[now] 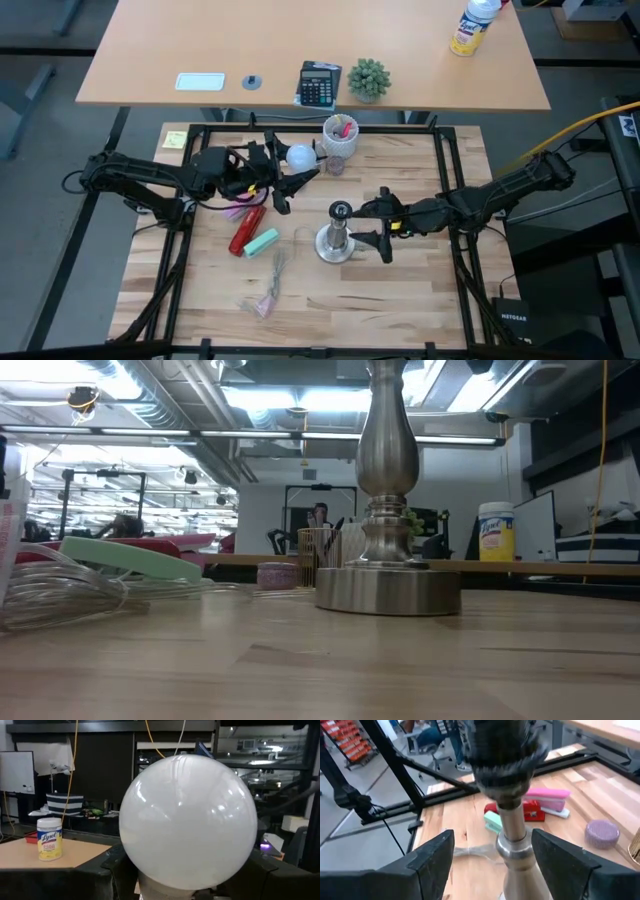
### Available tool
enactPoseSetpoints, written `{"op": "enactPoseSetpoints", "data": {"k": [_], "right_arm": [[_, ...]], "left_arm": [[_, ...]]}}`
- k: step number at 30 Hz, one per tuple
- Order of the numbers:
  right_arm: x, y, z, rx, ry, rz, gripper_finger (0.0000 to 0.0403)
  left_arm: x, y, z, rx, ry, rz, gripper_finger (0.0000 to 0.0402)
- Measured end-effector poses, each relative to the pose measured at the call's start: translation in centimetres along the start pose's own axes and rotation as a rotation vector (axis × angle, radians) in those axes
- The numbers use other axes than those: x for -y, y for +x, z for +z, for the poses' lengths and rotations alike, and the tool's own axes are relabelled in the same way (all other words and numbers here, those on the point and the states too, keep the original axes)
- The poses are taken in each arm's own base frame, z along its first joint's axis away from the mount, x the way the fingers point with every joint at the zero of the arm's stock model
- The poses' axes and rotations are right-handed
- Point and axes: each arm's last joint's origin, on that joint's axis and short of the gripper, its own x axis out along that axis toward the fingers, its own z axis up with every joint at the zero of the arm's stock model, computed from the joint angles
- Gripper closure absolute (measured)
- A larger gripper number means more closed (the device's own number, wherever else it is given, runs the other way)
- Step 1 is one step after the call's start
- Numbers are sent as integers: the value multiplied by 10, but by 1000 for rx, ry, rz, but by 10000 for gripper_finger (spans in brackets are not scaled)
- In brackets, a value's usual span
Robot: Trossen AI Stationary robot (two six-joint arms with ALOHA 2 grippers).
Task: Screw lightbulb
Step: Insert the lightbulb to the lamp
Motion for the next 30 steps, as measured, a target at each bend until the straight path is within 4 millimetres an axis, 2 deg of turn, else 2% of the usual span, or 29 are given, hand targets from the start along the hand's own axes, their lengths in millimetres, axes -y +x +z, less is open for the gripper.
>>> {"op": "enactPoseSetpoints", "data": {"k": [9,13,22,30], "right_arm": [[3,-22,13,62,24,22,133],[7,-29,17,103,29,-56,133],[14,-34,20,185,-35,-284,133],[15,-34,21,199,-26,-313,133]], "left_arm": [[5,11,-5,93,-90,-31,175],[7,15,-11,89,-174,-53,175],[8,16,-7,153,-318,-76,175],[15,29,-11,215,-306,-185,175]]}}
